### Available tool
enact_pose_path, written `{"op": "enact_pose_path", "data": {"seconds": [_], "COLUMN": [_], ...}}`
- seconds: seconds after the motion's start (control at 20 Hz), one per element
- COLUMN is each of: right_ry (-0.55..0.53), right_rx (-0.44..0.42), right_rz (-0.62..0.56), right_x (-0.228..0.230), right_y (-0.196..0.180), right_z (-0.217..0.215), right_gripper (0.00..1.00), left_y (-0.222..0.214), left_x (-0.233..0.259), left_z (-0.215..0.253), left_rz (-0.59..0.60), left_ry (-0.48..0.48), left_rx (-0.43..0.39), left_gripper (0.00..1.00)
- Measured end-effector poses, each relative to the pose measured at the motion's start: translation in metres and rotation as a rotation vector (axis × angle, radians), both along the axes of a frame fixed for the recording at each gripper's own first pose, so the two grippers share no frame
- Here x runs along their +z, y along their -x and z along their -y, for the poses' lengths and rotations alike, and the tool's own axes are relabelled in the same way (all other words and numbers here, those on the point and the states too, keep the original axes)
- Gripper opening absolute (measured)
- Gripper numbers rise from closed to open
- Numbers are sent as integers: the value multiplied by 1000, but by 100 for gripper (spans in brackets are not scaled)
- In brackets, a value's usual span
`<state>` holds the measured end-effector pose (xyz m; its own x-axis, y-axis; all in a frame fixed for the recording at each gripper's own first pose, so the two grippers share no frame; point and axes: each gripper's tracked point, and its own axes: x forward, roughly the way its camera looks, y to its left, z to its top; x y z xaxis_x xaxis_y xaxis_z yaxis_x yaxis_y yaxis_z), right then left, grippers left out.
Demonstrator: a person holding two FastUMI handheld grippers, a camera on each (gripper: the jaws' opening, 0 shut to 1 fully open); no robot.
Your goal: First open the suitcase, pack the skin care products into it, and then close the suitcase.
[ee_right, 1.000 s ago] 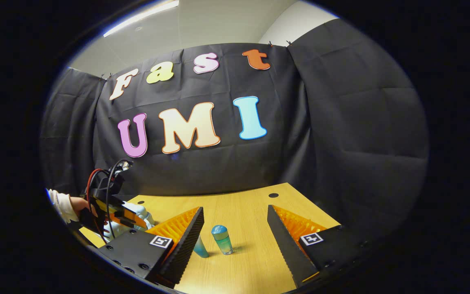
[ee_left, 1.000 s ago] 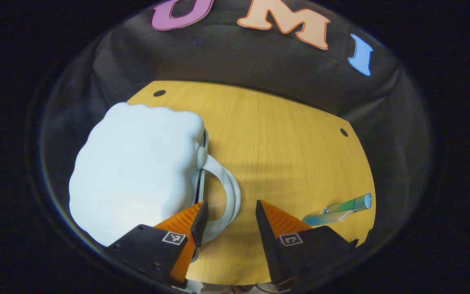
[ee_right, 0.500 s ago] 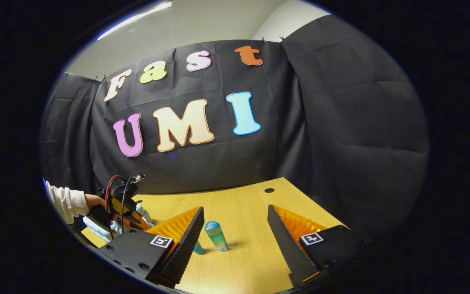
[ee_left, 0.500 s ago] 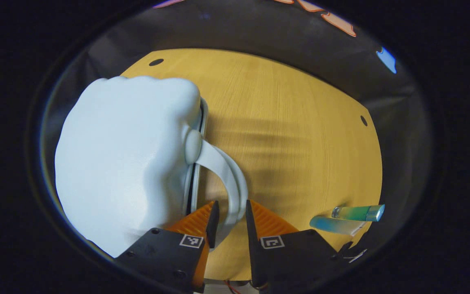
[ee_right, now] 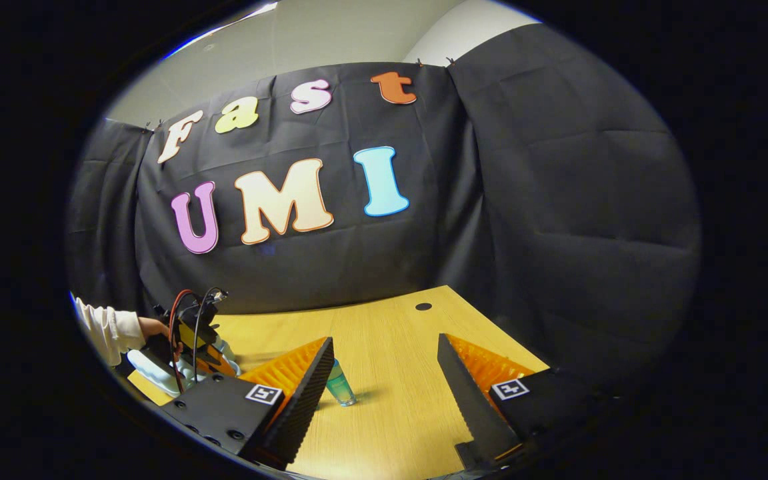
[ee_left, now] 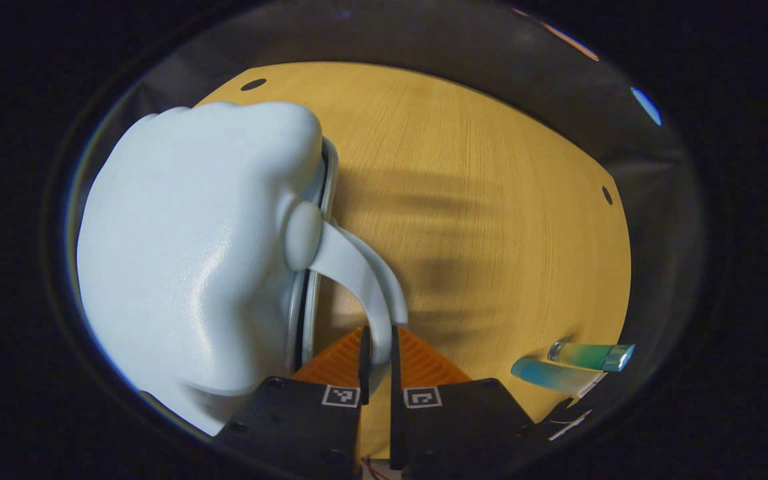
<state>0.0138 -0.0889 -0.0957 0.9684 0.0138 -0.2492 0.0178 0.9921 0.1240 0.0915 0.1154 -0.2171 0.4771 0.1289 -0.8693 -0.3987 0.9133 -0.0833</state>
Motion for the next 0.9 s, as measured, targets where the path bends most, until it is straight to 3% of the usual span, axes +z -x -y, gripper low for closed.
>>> {"op": "enact_pose_path", "data": {"seconds": [0.2,0.25,0.35,0.4,0.65,0.7,0.9], "right_ry": [6,9,9,7,6,3,-3], "right_rx": [10,15,25,32,88,104,164], "right_rz": [-2,-2,2,3,14,15,25], "right_x": [-1,-1,1,1,6,6,7], "right_y": [-1,-1,-4,-5,-11,-12,-21], "right_z": [-6,-8,-13,-16,-42,-49,-80], "right_gripper": [94,98,98,94,98,98,98], "left_y": [-1,-2,-3,-2,7,12,35], "left_x": [14,21,39,51,130,147,212], "left_z": [4,5,12,13,8,4,-35], "left_rz": [22,34,77,98,233,261,384], "left_ry": [-28,-27,12,36,63,63,40], "left_rx": [-48,-48,-48,-47,-42,-37,12], "left_gripper": [4,3,3,2,6,3,3]}}
